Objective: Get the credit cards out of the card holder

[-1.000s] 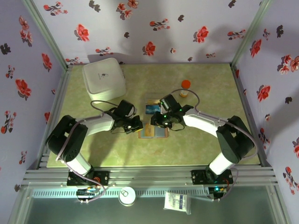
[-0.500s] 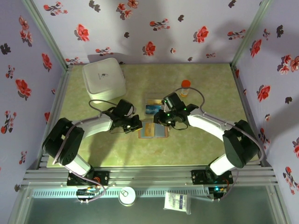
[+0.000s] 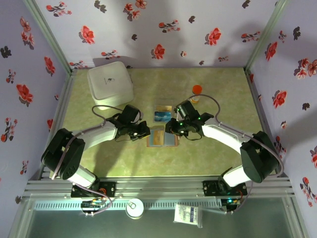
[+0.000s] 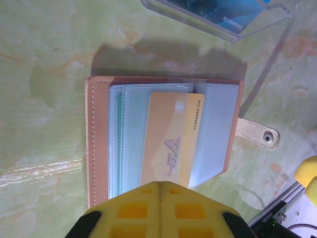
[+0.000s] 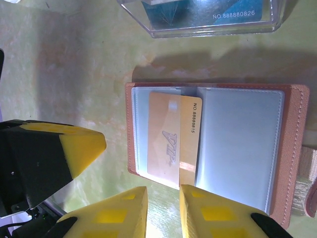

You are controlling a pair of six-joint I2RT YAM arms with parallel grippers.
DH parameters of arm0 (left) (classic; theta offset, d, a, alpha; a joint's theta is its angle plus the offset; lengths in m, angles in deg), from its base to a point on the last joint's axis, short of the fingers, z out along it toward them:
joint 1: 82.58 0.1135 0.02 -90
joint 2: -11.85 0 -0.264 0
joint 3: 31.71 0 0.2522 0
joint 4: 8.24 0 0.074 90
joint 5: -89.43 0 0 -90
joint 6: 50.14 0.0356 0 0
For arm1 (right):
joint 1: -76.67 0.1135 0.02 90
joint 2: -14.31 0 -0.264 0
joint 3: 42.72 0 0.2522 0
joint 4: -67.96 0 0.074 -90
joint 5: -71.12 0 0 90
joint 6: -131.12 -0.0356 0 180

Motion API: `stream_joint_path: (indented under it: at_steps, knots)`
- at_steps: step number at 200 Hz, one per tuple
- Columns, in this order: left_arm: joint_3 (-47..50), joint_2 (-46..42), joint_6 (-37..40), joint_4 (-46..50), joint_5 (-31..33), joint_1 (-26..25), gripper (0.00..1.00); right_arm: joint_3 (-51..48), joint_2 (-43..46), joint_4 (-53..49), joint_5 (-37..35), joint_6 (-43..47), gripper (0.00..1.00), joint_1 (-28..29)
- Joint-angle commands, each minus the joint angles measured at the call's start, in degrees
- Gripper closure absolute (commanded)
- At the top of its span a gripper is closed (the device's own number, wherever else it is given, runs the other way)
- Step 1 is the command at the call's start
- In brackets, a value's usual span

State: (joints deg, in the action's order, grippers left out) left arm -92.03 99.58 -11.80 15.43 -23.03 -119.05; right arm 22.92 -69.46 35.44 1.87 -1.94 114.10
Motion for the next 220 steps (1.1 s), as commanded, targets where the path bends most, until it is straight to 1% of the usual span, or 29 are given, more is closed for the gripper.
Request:
stream_joint_path:
  at_steps: [1,64,104,185,220]
  knots:
    - [-0.55,-0.98,1.18,0.86,1.10,-0.01,0.98,0.25,0.58,-0.29,-0.54,0.03,0.76,-0.25]
    - [-2.88,0.29,2.22,1.47,1.06,-0.01,0.98,1.37,0.11,-1.61,-0.59,0.63,0.75,-0.32]
    - [-3.88,2.95,2.45,0.42,0.15,-0.18,0.99,1.74,-4.13,0.82,3.20,-0.67,0.75,-0.25]
    - [-3.09,6.46,2.33,-1.07,-1.14,-0.36,1.00,0.04,-10.78,6.80,7.61,-2.65,0.75,-0.34]
    - [-4.41,8.52,2.17,-2.25,-2.48,-1.30,1.00,-0.46,-12.72,7.67,7.70,-2.59,0.75,-0.36]
